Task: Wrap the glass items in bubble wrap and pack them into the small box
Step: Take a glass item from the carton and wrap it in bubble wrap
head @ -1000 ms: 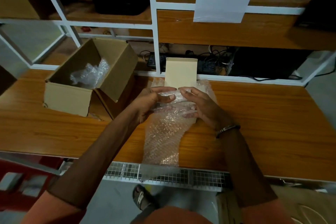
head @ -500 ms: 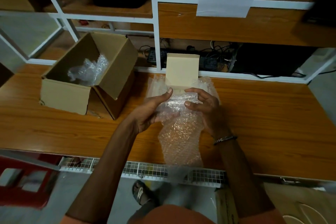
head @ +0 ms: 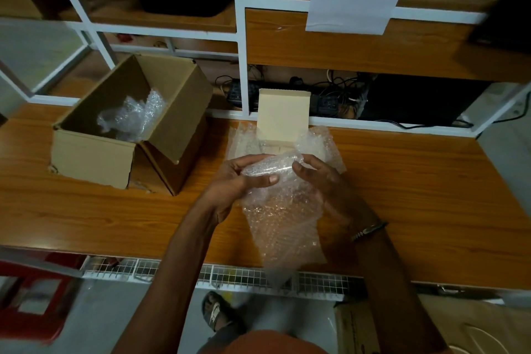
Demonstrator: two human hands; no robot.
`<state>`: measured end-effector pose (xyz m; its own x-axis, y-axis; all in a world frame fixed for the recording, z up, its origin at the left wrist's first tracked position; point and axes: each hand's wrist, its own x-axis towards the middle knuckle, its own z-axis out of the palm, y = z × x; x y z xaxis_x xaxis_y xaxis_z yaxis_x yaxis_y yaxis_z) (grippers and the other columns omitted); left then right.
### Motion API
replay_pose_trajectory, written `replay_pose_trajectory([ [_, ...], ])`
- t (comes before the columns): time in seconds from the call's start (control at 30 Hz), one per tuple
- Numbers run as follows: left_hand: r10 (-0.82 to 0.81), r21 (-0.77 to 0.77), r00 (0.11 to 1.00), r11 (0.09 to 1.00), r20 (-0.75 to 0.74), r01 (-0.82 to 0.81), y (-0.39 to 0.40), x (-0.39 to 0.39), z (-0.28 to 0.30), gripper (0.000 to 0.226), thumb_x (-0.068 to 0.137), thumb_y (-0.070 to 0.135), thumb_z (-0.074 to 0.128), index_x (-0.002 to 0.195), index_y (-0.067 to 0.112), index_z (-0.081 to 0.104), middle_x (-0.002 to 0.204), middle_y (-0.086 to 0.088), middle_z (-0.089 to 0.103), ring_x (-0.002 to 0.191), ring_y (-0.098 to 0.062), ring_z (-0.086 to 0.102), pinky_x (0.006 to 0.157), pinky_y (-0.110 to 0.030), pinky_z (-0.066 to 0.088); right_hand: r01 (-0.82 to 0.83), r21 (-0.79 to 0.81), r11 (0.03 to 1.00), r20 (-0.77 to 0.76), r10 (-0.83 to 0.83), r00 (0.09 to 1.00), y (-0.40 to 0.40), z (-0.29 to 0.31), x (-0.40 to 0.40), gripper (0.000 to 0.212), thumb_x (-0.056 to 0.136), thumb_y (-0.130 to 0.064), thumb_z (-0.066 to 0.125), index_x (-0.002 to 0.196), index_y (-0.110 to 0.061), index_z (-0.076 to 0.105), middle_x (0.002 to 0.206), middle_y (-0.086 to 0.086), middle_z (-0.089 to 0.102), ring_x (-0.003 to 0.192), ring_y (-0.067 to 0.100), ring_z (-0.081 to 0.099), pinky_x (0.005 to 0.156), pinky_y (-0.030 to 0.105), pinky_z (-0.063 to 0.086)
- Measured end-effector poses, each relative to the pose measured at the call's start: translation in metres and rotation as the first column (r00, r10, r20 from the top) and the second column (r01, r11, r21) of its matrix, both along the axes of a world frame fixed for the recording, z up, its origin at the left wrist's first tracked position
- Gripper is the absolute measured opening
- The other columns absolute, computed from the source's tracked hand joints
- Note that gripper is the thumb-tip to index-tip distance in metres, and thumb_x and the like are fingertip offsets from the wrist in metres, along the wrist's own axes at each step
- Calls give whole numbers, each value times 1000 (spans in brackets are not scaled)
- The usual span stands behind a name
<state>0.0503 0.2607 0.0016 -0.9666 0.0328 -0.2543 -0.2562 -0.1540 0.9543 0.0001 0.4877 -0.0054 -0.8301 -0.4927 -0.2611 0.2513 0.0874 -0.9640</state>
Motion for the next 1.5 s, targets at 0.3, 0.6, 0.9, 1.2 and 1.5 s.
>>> replay_pose_trajectory([
  [0.3,-51,-298,982,955,-184,-6,5,-4,-3,67,73,15,97,134,30,74,133,19,70,122,16,61,94,-9,51,33,-142,989,6,-32,999,-8,4,-1,34,100,-19,71,134,-17,67,130,4,76,124,25,71,98,46,59],
  [0.6,-15,-41,991,999,134,21,10,-1,18,43,100,69,48,125,39,66,140,10,66,113,-12,71,105,-41,52,103,-281,954,83,-83,993,-8,-13,-12,56,82,-7,83,133,-27,69,139,18,69,136,54,54,112,78,36],
  [0.9,-19,-46,1000,999,21,20,10,-4,0,38,95,23,79,131,12,73,127,-8,78,117,-30,75,104,-58,58,-22,-200,979,12,25,1000,0,-4,-11,67,92,-7,78,151,-32,57,156,6,57,142,31,56,116,59,47],
  [1.2,15,-130,995,991,-102,-28,13,-6,2,66,73,24,98,134,30,73,142,0,68,131,-26,66,102,-55,60,55,-108,993,-51,-61,997,-2,11,-10,39,97,-25,75,135,-28,66,135,5,72,119,24,73,93,41,63],
  [1.5,28,20,995,999,95,-30,19,-10,14,40,101,40,69,129,11,73,120,-11,80,113,-31,77,92,-43,64,24,-175,984,-128,-47,991,0,7,-10,55,79,-8,86,130,-21,69,140,-1,68,125,27,69,97,51,62],
])
